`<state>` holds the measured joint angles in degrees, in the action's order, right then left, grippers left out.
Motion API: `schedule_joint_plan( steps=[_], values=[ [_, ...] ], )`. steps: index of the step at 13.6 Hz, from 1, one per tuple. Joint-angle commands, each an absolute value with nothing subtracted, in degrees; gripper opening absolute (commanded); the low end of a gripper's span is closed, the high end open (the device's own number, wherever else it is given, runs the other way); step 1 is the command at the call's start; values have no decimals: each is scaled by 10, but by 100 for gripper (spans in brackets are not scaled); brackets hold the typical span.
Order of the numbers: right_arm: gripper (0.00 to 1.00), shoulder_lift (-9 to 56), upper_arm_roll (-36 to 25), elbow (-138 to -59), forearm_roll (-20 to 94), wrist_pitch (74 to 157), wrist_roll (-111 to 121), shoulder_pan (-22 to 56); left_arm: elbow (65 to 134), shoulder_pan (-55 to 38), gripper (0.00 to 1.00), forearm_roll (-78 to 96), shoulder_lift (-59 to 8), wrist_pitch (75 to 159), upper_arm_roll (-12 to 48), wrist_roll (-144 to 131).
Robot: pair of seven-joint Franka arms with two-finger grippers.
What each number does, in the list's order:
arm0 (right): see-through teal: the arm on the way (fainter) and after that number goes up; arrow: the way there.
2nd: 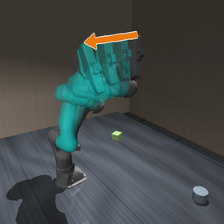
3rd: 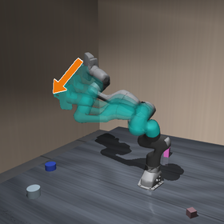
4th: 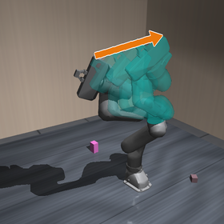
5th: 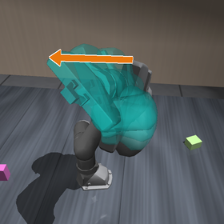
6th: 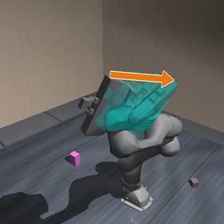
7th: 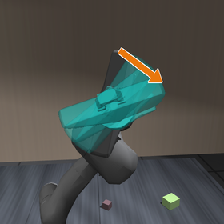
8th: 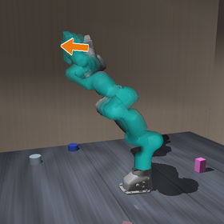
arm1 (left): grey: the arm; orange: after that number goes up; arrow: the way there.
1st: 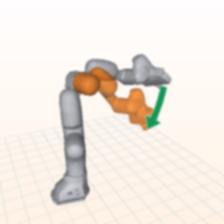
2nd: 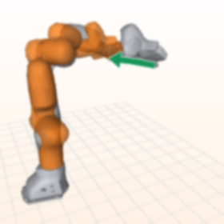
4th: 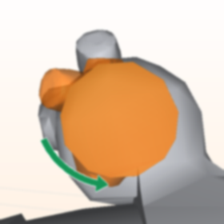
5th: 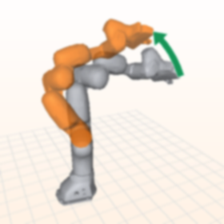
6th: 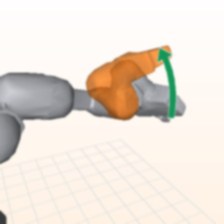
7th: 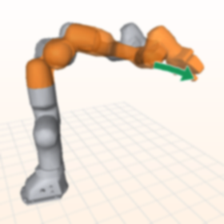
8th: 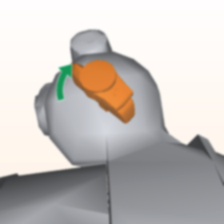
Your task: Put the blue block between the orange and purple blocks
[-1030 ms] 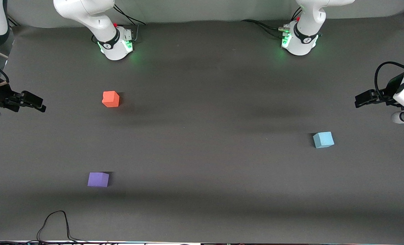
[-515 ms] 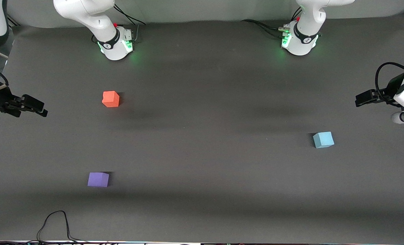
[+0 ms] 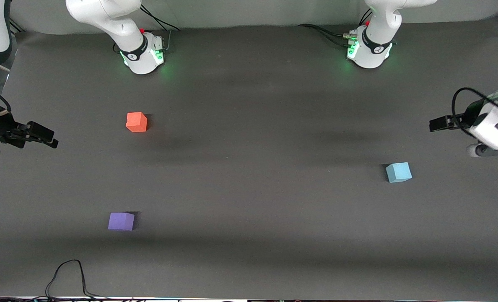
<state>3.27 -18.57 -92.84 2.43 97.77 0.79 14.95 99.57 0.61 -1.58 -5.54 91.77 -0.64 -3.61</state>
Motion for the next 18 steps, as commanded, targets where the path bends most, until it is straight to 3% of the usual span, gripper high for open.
schedule_joint_plan(
  steps=[1, 4, 9, 18],
  values=[
    [100, 40, -190, -915, 38, 970, 22, 150, 1052, 18, 100, -25, -81, 999, -4, -34],
    [100, 40, -190, -914, 38, 970, 22, 149, 1052, 20, 100, -25, -173, 1098, -4, -34],
    [100, 46, -190, -912, 38, 973, 22, 150, 1051, 18, 100, -25, -260, 1187, -4, -34],
    [100, 53, -190, -913, 38, 976, 22, 150, 1052, 12, 100, -23, -315, 1216, -3, -41]
  ],
)
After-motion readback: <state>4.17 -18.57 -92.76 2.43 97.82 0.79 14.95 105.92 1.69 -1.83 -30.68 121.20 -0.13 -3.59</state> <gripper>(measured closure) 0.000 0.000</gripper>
